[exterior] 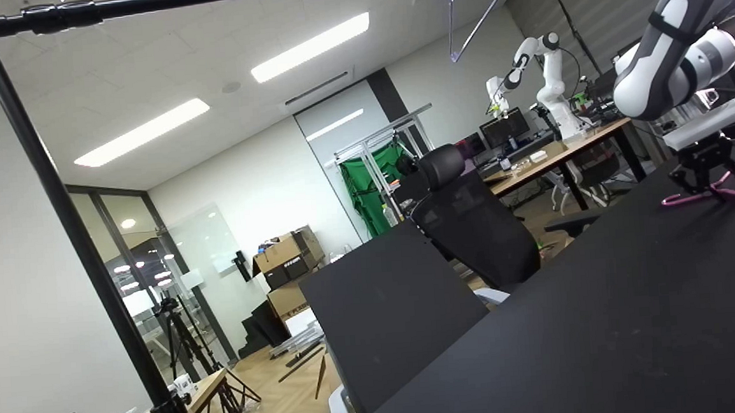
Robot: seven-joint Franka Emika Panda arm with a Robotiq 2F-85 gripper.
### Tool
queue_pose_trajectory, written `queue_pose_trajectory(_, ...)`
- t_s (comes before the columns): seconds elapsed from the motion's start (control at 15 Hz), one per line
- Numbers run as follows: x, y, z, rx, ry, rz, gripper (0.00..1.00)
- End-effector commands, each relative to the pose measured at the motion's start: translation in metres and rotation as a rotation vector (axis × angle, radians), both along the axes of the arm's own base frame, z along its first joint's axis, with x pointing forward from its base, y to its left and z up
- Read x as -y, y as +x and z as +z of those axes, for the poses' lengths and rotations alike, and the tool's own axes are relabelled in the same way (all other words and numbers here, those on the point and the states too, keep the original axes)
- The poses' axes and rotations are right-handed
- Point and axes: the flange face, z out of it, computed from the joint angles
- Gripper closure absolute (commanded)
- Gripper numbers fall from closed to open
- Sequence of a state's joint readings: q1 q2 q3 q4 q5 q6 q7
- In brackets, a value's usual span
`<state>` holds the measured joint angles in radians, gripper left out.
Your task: Hook the hanger onto the rail
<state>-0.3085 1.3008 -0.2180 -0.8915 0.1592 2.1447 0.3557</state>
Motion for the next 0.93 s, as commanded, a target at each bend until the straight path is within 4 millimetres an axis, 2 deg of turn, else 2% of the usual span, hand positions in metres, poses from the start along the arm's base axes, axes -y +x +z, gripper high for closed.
queue_pose_trajectory(0.0,0.007,0.002,0.005,0.01,0.007,-0.047,0.88)
queue_pose_trajectory(0.13,0.011,0.002,0.01,0.014,0.018,-0.055,0.99)
queue_pose_trajectory(0.4,0.012,-0.004,0.03,-0.039,0.081,0.019,0.98)
queue_pose_trajectory(0.87,-0.005,-0.006,0.121,-0.073,0.121,0.16,0.98)
